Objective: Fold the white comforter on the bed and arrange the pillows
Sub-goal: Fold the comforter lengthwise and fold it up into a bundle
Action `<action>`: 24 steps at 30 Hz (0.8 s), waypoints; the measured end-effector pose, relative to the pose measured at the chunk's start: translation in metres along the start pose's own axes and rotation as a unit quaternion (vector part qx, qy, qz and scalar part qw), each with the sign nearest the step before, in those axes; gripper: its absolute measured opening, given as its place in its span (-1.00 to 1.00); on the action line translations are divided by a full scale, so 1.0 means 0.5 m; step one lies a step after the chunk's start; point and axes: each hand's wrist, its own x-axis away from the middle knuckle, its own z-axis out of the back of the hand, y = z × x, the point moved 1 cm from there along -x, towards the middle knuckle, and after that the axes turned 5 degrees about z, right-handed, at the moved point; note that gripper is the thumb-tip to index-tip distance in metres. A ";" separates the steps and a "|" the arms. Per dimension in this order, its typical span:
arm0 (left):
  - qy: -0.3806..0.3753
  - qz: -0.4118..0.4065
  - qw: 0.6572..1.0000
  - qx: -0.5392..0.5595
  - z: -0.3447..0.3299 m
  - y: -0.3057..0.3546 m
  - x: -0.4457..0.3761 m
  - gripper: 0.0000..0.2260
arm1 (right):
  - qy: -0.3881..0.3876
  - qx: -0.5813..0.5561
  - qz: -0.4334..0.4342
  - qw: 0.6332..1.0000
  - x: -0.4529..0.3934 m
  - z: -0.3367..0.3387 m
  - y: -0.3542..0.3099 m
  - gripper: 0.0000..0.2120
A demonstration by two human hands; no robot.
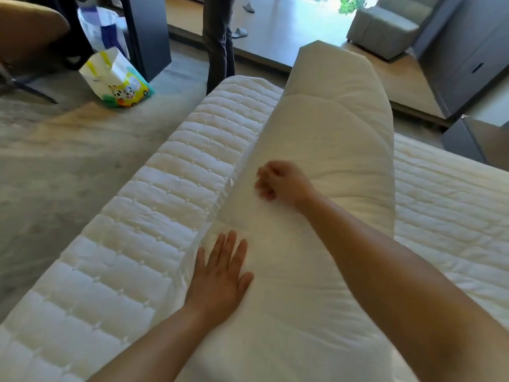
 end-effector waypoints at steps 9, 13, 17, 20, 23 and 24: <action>-0.008 -0.013 1.000 -0.008 -0.040 -0.065 -0.020 -0.42 | 0.111 0.429 -0.036 0.896 -0.141 0.326 0.107 -0.38; 0.009 0.000 1.000 0.009 -0.013 -0.069 -0.016 -0.44 | 0.021 0.480 -0.031 0.877 -0.230 0.189 0.150 -0.40; 0.157 0.107 0.972 0.140 0.161 0.024 -0.124 -0.54 | -0.040 0.536 -0.085 0.839 -0.264 0.113 0.241 -0.41; 0.202 0.041 0.973 0.104 0.250 0.152 -0.304 -0.46 | -0.055 0.551 -0.088 0.828 -0.279 0.095 0.281 -0.42; 0.049 0.018 0.998 -0.042 0.152 0.156 -0.442 -0.42 | -0.052 0.527 -0.100 0.842 -0.305 0.117 0.311 -0.41; 0.018 0.029 0.998 -0.059 0.091 0.133 -0.460 -0.38 | -0.045 0.517 -0.105 0.849 -0.313 0.129 0.330 -0.40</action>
